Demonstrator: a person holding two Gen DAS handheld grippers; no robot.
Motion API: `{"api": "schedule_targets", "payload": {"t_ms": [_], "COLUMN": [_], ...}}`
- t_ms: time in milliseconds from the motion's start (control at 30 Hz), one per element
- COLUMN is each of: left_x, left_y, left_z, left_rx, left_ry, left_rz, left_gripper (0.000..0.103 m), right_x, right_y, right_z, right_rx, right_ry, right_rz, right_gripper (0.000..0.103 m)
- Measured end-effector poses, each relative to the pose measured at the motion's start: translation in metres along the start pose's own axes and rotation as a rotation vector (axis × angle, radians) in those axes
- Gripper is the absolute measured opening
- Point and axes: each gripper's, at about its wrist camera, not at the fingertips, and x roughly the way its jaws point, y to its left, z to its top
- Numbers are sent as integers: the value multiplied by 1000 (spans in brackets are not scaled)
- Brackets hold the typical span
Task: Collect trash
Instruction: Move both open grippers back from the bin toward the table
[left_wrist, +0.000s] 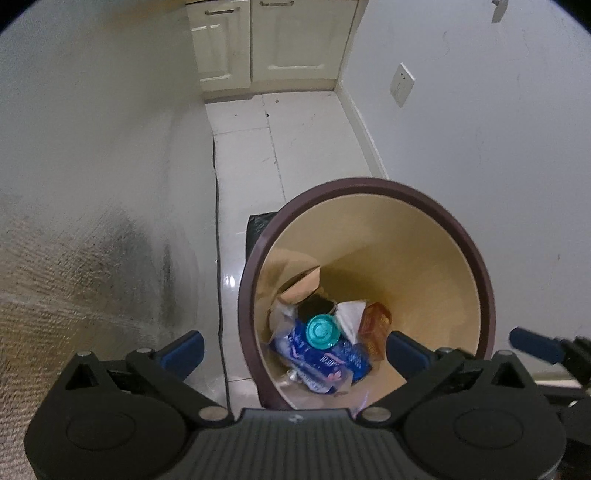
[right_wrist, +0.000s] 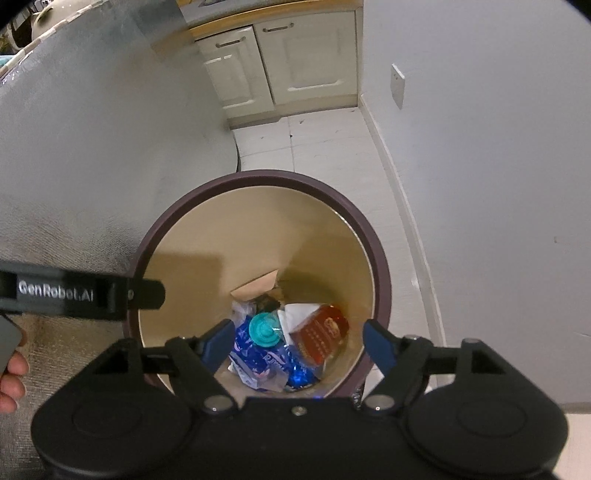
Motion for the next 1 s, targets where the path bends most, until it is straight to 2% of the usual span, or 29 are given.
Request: {"api": "schedule_targets", "payload": {"t_ms": [433, 533, 700, 1000], "left_x": [-7, -12, -21, -47], "left_y": [8, 9, 10, 0], "left_z": [-21, -27, -35, -54], "left_rx": [10, 11, -1, 25], "left_ry": [0, -5, -17, -72], "left_rz": [36, 38, 31, 10], "left_gripper": [103, 103, 103, 103], "right_x": [-23, -28, -37, -63], "right_y": [-3, -3, 0, -1], "right_z": [-4, -7, -14, -33], "right_rx": [-9, -10, -11, 8], "right_ry": [-31, -38, -49, -88], "right_rz": [-23, -29, -38, -53], "right_gripper": [86, 89, 103, 103]}}
